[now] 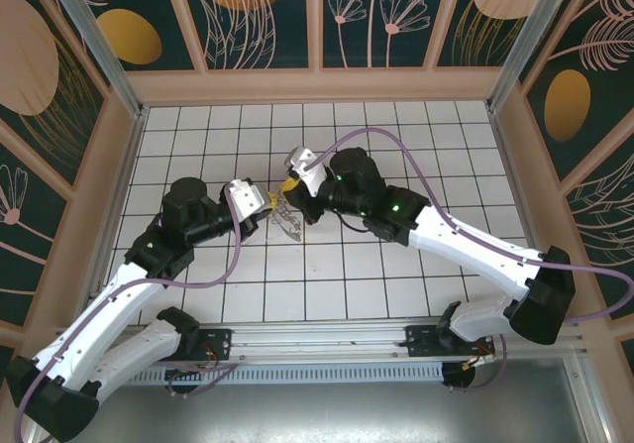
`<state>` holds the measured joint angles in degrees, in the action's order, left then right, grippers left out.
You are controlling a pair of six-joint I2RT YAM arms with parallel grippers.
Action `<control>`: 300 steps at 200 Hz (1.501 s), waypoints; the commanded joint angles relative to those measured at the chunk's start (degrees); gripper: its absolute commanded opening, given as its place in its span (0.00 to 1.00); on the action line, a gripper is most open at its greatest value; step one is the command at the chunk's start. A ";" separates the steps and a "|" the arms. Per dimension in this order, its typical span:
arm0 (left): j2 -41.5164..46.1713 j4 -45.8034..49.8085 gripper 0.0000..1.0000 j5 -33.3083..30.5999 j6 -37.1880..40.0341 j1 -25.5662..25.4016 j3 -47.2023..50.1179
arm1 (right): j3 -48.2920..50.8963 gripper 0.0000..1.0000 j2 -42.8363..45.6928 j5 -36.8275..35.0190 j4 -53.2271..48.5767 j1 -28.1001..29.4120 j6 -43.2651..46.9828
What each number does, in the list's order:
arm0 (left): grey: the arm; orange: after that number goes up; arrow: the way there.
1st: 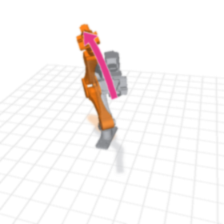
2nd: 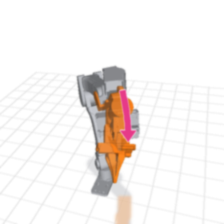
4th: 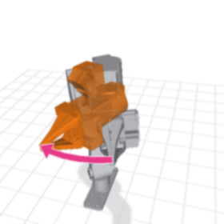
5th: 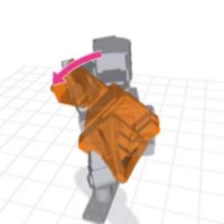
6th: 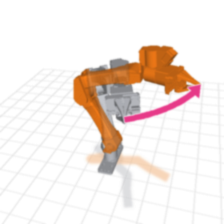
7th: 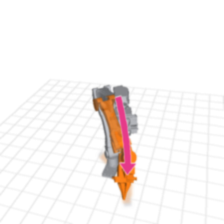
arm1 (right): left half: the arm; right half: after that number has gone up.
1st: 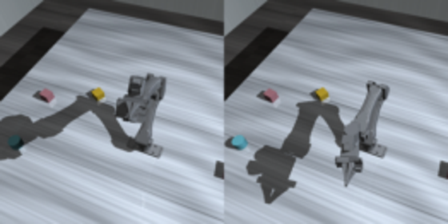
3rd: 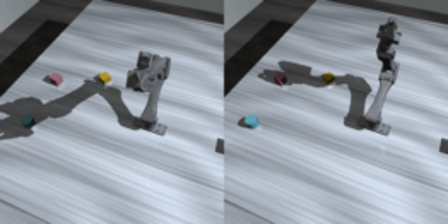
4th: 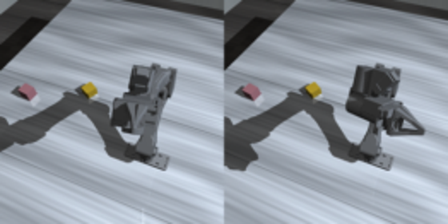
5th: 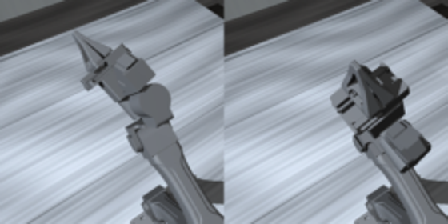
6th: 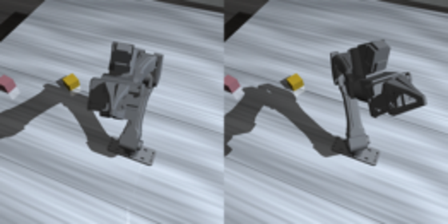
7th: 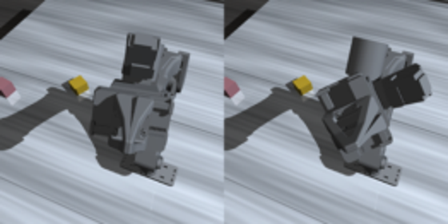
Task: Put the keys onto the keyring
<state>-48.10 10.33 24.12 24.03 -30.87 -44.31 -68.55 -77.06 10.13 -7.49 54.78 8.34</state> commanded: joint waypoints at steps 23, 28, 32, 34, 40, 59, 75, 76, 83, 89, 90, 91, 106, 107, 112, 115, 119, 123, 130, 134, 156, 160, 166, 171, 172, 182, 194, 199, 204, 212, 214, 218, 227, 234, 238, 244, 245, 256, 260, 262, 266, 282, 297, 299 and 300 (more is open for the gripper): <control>1.08 -1.25 0.00 2.02 0.93 -0.35 -1.06 | -2.20 0.00 -1.21 -0.16 0.16 -0.53 -1.36; 1.07 -1.27 0.00 1.97 0.93 -0.35 -0.99 | -2.11 0.00 -1.03 0.02 0.06 -0.54 -1.31; 1.07 -1.27 0.00 1.83 0.93 -0.39 -0.95 | -2.03 0.00 -0.87 0.11 -0.02 -0.53 -1.23; 1.10 -1.27 0.00 1.88 0.93 -0.37 -0.95 | -1.96 0.00 -0.76 0.14 -0.17 -0.51 -1.24; 1.08 -1.27 0.00 1.87 0.86 -0.37 -0.96 | -1.61 0.00 -0.21 0.39 -0.47 -0.34 -0.79; 1.89 -2.23 0.00 2.97 0.45 -0.34 -0.61 | 1.48 0.00 3.17 0.37 0.25 0.79 2.18; 2.22 -2.12 0.00 3.48 0.75 -0.41 -0.51 | 5.60 0.00 7.56 1.33 1.66 0.79 5.14; 2.17 -2.05 0.00 3.48 0.80 -0.42 -0.51 | 5.60 0.00 7.56 1.33 1.66 0.79 5.14; 2.05 -1.85 0.00 3.83 0.96 -0.41 -0.64 | 7.49 0.00 9.72 2.43 2.37 0.81 7.09; 1.96 -1.65 0.00 4.16 1.00 -0.39 -0.75 | 9.25 0.00 11.68 3.71 3.42 0.76 8.72; 1.96 -1.60 0.00 4.17 1.01 -0.40 -0.76 | 9.55 0.00 11.98 3.95 3.56 0.76 9.03; 1.91 -1.52 0.00 4.31 1.06 -0.37 -0.77 | 10.30 0.00 12.75 4.29 4.15 0.76 9.47; 1.79 -0.59 0.00 5.77 1.28 -0.38 -1.42 | 14.00 0.00 16.97 7.25 6.68 0.24 12.77; 1.78 -0.49 0.00 5.86 1.32 -0.40 -1.45 | 14.12 0.00 17.13 7.53 6.69 0.15 12.94; 1.78 -0.04 0.00 6.49 1.43 -0.41 -1.70 | 14.43 0.00 17.83 9.17 6.41 -0.45 13.79; 1.78 0.22 0.00 6.90 1.45 -0.40 -1.88 | 14.33 0.00 17.93 9.79 6.10 -0.77 14.05; 1.78 0.57 0.00 7.37 1.41 -0.35 -2.06 | 14.01 0.00 17.85 10.79 5.16 -1.23 14.63; 1.78 0.94 0.00 8.00 1.45 -0.36 -2.28 | 13.44 0.00 17.74 11.64 4.14 -1.61 15.29; 1.84 1.46 0.00 9.32 1.33 -0.39 -2.62 | 12.61 0.00 17.27 12.40 2.38 -1.86 16.47; 1.86 1.72 0.00 10.01 1.20 -0.35 -2.82 | 12.21 0.00 17.01 12.70 1.65 -1.87 17.16; 0.98 4.76 0.00 15.34 0.75 -0.40 -4.88 | 10.52 0.00 15.57 14.55 -1.27 -2.21 19.52; 0.70 5.38 0.00 16.13 0.70 -0.41 -5.25 | 10.28 0.00 15.43 14.92 -1.54 -2.30 19.74; 0.41 6.01 0.00 17.13 0.58 -0.35 -5.74 | 10.28 0.00 15.26 15.55 -1.73 -2.47 19.99; 0.33 6.22 0.00 17.67 0.49 -0.39 -5.78 | 10.28 0.00 15.22 16.03 -1.74 -2.57 20.18; 0.35 6.25 0.00 17.74 0.49 -0.40 -5.82 | 10.28 0.00 15.24 16.04 -1.74 -2.57 20.20; 0.50 6.46 0.00 17.98 0.32 -0.38 -5.91 | 10.44 0.00 15.18 16.00 -1.93 -2.76 20.48; 0.63 6.63 0.00 17.94 0.32 -0.40 -5.88 | 10.34 0.00 15.25 15.51 -2.35 -2.84 20.84; 0.64 6.72 0.00 17.92 0.30 -0.37 -5.91 | 10.37 0.00 15.31 15.51 -2.28 -2.84 20.85; 0.59 6.72 0.00 17.94 0.31 -0.41 -5.89 | 10.35 0.00 15.38 15.44 -2.21 -2.84 20.87; 0.55 6.68 0.00 17.91 0.31 -0.37 -5.88 | 10.36 0.00 15.47 15.61 -1.83 -2.80 20.75; 0.55 6.65 0.00 17.94 0.31 -0.40 -5.87 | 10.37 0.00 15.51 15.71 -1.70 -2.83 20.75; 0.46 6.64 0.00 17.99 0.31 -0.47 -5.85 | 10.37 0.00 15.50 15.64 -1.45 -2.76 20.67; 0.29 6.64 0.00 17.87 0.36 -0.49 -5.88 | 10.44 0.00 15.67 15.30 -0.77 -2.58 20.45; 0.28 6.64 0.00 17.81 0.38 -0.47 -5.79 | 10.67 0.00 15.98 15.04 0.00 -2.57 20.23; 0.22 6.64 0.00 17.67 0.40 -0.49 -5.76 | 10.84 0.00 16.20 14.78 0.42 -2.59 20.11; 0.24 6.57 0.00 17.48 0.40 -0.43 -5.70 | 11.05 0.00 16.53 14.41 1.01 -2.55 19.77; 0.26 6.56 0.00 17.47 0.40 -0.47 -5.70 | 11.06 0.00 16.56 14.40 1.13 -2.56 19.73; 0.28 6.42 0.00 17.40 0.40 -0.45 -5.52 | 11.17 0.00 16.85 13.93 1.28 -2.57 19.52; 0.29 6.46 0.00 17.39 0.40 -0.50 -5.52 | 11.01 0.00 16.79 13.87 0.98 -2.54 19.46; 0.29 6.46 0.00 17.37 0.40 -0.44 -5.52 | 10.95 0.00 16.75 13.80 0.85 -2.57 19.46; 0.28 6.46 0.00 17.34 0.40 -0.42 -5.52 | 10.76 0.00 16.67 13.78 0.53 -2.58 19.46; 0.20 6.46 0.00 17.28 0.41 -0.48 -5.43 | 9.85 0.00 16.00 13.21 -1.18 -2.53 19.75; 0.15 6.22 0.00 17.03 0.40 -0.51 -5.27 | 9.53 0.00 15.88 13.05 -1.42 -2.56 19.98; 0.12 6.20 0.00 17.06 0.40 -0.55 -5.26 | 9.54 0.00 15.93 13.11 -1.35 -2.57 19.97; 0.11 6.20 0.00 17.04 0.40 -0.57 -5.26 | 9.56 0.00 15.91 13.14 -1.33 -2.62 19.96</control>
<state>-47.90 17.47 40.03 24.40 -31.14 -48.56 -56.49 -61.63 23.88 -9.43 52.27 28.08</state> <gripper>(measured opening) 0.037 0.038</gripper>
